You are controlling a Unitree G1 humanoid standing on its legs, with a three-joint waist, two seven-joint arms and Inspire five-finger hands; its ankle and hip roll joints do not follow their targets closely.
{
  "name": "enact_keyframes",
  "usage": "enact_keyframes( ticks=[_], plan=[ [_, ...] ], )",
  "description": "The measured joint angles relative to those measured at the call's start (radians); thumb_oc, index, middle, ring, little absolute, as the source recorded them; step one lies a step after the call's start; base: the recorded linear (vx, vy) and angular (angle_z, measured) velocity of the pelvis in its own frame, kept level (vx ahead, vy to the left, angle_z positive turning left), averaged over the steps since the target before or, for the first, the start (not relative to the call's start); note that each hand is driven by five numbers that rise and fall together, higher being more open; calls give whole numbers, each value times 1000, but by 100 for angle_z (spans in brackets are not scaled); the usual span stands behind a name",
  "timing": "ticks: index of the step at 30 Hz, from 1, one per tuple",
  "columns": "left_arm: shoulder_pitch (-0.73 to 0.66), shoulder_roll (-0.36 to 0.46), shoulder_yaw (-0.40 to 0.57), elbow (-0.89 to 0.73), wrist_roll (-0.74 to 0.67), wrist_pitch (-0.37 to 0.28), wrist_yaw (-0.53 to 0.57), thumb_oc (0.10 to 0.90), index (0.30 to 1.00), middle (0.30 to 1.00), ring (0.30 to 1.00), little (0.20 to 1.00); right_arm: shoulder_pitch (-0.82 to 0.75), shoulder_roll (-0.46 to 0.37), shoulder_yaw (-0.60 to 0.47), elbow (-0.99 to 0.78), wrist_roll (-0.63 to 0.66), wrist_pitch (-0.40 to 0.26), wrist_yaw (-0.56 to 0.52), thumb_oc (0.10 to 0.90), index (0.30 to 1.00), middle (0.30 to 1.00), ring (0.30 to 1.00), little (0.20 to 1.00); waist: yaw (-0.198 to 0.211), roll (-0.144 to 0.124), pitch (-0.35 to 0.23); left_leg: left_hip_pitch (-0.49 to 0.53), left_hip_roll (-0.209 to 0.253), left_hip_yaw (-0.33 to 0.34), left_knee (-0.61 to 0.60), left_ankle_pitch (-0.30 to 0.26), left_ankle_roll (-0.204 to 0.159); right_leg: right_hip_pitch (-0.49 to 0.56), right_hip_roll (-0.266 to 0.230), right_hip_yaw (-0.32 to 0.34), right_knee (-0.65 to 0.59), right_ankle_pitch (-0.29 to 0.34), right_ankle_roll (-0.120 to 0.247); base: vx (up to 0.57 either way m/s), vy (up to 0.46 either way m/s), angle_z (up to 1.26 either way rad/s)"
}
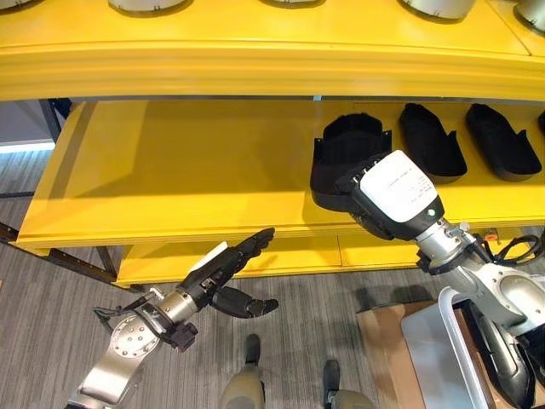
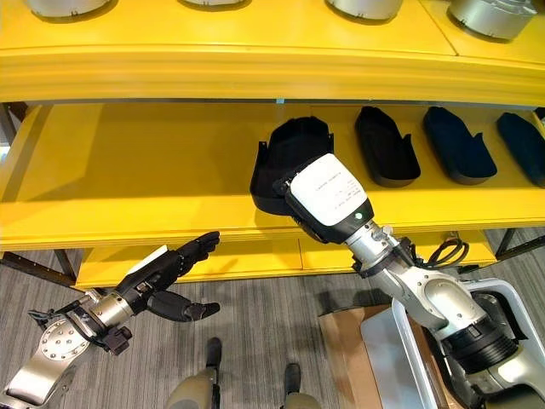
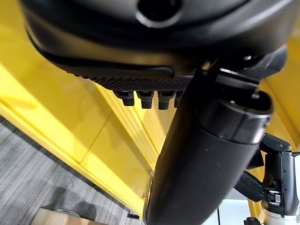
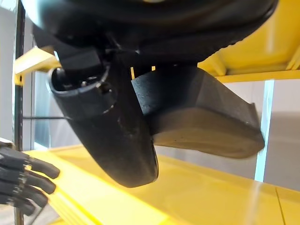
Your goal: Move parts from the plastic box to the shelf.
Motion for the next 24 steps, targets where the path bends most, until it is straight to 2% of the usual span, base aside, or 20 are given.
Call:
enact_keyframes(
  ticks=[7,12,16,21,24],
  plan=[
    [-38,23,-14,0,0,0,0,900,1000,1000,1000,1000,-99,-50,45,78,-34,-23,0,400,300,300,300,300,3,15,52,-51,3,-21,14,19,-5,-56,6,-9,46,-17,-1,-34,-132,7],
    [-106,54,-16,2,0,-5,1,900,1000,1000,1000,1000,-236,-87,136,183,-67,-37,-3,400,300,300,300,300,21,25,140,-122,6,-39,53,25,-9,-120,11,-26,92,-31,-5,-81,-127,8],
    [-168,77,-20,5,3,-12,8,900,1000,1000,1000,1000,-372,-94,171,239,-66,-13,-18,400,300,300,300,300,38,36,200,-205,6,-51,108,25,-11,-244,7,-25,244,-95,-14,-70,-107,7],
    [-179,77,-10,9,1,-15,77,900,1000,1000,1000,1000,-408,-92,201,277,-66,4,-37,400,300,300,300,300,62,36,205,-215,2,-53,114,24,-11,-297,-8,-24,355,-152,-21,-45,-92,5],
    [-190,77,-11,11,2,-15,88,900,1000,1000,1000,1000,-414,-90,203,278,-66,6,-37,400,300,300,300,300,63,36,205,-227,1,-61,127,23,-13,-315,-10,-25,387,-165,-25,-52,-125,6]
  ],
)
